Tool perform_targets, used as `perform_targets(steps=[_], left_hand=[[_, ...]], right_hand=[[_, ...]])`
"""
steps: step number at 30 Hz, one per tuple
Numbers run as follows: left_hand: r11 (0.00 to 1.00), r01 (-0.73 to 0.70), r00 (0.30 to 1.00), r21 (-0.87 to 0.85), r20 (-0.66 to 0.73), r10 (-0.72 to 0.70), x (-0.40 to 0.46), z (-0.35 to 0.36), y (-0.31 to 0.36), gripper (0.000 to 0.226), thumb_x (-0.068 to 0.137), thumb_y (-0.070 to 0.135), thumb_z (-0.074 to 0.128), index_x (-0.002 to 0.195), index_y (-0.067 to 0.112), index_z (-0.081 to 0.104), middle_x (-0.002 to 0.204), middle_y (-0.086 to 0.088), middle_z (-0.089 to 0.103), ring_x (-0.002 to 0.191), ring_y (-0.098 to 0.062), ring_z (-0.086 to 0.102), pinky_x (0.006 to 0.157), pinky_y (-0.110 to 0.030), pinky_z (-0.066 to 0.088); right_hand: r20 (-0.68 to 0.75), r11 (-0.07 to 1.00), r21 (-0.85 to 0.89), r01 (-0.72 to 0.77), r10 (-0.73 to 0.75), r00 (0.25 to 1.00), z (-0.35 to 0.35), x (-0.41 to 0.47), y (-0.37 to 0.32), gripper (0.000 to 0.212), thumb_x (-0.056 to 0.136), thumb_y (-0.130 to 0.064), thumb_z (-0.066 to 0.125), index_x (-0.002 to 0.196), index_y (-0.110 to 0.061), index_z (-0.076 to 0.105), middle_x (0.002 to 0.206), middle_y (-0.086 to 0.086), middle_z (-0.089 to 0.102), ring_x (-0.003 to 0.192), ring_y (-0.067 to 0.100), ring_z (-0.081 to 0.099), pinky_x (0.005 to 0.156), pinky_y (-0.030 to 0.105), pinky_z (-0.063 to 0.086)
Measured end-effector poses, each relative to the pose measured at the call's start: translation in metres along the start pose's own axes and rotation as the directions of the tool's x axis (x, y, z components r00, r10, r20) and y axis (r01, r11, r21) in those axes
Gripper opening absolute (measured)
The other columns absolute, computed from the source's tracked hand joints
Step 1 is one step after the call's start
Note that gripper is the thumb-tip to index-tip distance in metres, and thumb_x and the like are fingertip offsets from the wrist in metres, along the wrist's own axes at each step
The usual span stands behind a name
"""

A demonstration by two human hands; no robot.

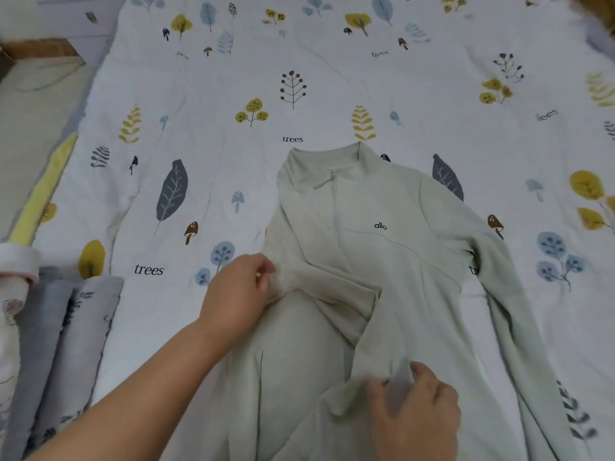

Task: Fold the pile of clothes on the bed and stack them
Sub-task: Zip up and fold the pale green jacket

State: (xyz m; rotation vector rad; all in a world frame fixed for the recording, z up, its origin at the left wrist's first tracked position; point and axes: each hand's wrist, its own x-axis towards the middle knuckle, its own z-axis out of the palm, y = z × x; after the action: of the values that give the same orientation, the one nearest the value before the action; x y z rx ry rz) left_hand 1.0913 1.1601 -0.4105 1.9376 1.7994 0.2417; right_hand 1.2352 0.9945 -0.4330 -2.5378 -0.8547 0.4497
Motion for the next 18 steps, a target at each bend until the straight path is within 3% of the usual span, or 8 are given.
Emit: perform_targets(steps=[4,7,9,11,12,14,16,18], left_hand=[[0.968,-0.214,0.976,0.13,-0.011,0.217,0.04,0.004,0.011,0.03,0.092,0.009,0.046,0.119,0.013,0.059,0.124,-0.006,0.053,0.096,-0.025,0.058,0.071,-0.027,0.035],[0.89,-0.392,0.919,0.231,0.14,0.369,0.075,0.012,0.021,0.045,0.09,0.005,0.043,0.134,0.014,0.045,0.148,-0.005,0.032,0.112,-0.032,0.053,0.083,-0.033,0.042],[0.838,-0.445,0.886,0.316,0.294,0.36,0.096,0.018,0.026,0.053,0.089,0.006,0.045,0.139,0.018,0.036,0.155,-0.002,0.018,0.12,-0.033,0.049,0.091,-0.037,0.041],[0.816,-0.446,0.862,0.368,0.422,0.282,0.115,0.024,0.029,0.052,0.09,0.008,0.046,0.139,0.02,0.038,0.153,-0.002,0.022,0.122,-0.03,0.047,0.095,-0.036,0.039],[0.809,-0.446,0.851,0.384,0.462,0.25,0.122,0.026,0.031,0.045,0.091,0.009,0.046,0.135,0.019,0.045,0.147,-0.004,0.032,0.12,-0.029,0.048,0.095,-0.035,0.039],[0.799,-0.459,0.834,0.387,0.497,0.238,0.134,0.023,0.033,0.029,0.091,0.011,0.047,0.118,0.014,0.058,0.127,-0.007,0.049,0.11,-0.026,0.051,0.093,-0.035,0.041],[0.818,-0.469,0.824,0.332,0.499,0.27,0.147,0.011,0.035,0.015,0.09,0.011,0.052,0.1,0.011,0.063,0.111,-0.009,0.058,0.095,-0.021,0.053,0.082,-0.028,0.04],[0.876,-0.425,0.818,0.229,0.512,0.263,0.16,-0.011,0.035,0.009,0.09,0.007,0.054,0.087,0.011,0.062,0.096,-0.011,0.063,0.072,-0.016,0.052,0.062,-0.019,0.039]], right_hand=[[0.145,0.997,-0.067,-0.024,0.033,0.989,0.014,-0.016,-0.016,0.085,0.045,-0.063,0.043,0.092,0.005,0.063,0.08,0.025,0.054,0.067,0.037,0.057,0.053,0.039,0.041],[0.303,0.996,-0.075,-0.049,0.07,0.951,0.023,-0.019,-0.019,0.086,0.038,-0.06,0.053,0.095,0.003,0.065,0.084,0.025,0.058,0.067,0.036,0.057,0.054,0.04,0.038],[0.334,0.994,-0.095,-0.054,0.083,0.939,0.028,-0.015,-0.016,0.088,0.02,-0.042,0.079,0.094,0.004,0.067,0.082,0.027,0.06,0.063,0.037,0.06,0.052,0.042,0.044],[0.273,0.994,-0.11,-0.011,0.041,0.961,0.034,-0.013,-0.011,0.084,0.008,-0.014,0.09,0.086,0.006,0.069,0.073,0.028,0.061,0.054,0.039,0.06,0.045,0.039,0.049],[0.219,0.996,-0.091,0.015,0.006,0.976,0.033,-0.013,-0.008,0.071,0.015,-0.001,0.088,0.082,0.009,0.069,0.07,0.029,0.061,0.049,0.041,0.059,0.042,0.039,0.049],[0.185,1.0,0.025,-0.002,-0.003,0.983,0.021,-0.006,-0.013,0.038,0.047,0.017,0.075,0.083,0.01,0.069,0.073,0.033,0.062,0.055,0.044,0.06,0.049,0.04,0.05],[0.327,0.956,0.227,-0.187,0.106,0.939,0.009,0.003,-0.007,0.043,0.071,0.028,0.057,0.084,-0.011,0.069,0.079,0.024,0.062,0.067,0.032,0.06,0.062,0.032,0.044],[0.466,0.762,0.491,-0.422,0.18,0.866,-0.009,0.018,0.008,0.038,0.077,0.026,0.052,0.066,-0.01,0.055,0.068,0.017,0.058,0.058,0.012,0.058,0.059,0.012,0.039]])
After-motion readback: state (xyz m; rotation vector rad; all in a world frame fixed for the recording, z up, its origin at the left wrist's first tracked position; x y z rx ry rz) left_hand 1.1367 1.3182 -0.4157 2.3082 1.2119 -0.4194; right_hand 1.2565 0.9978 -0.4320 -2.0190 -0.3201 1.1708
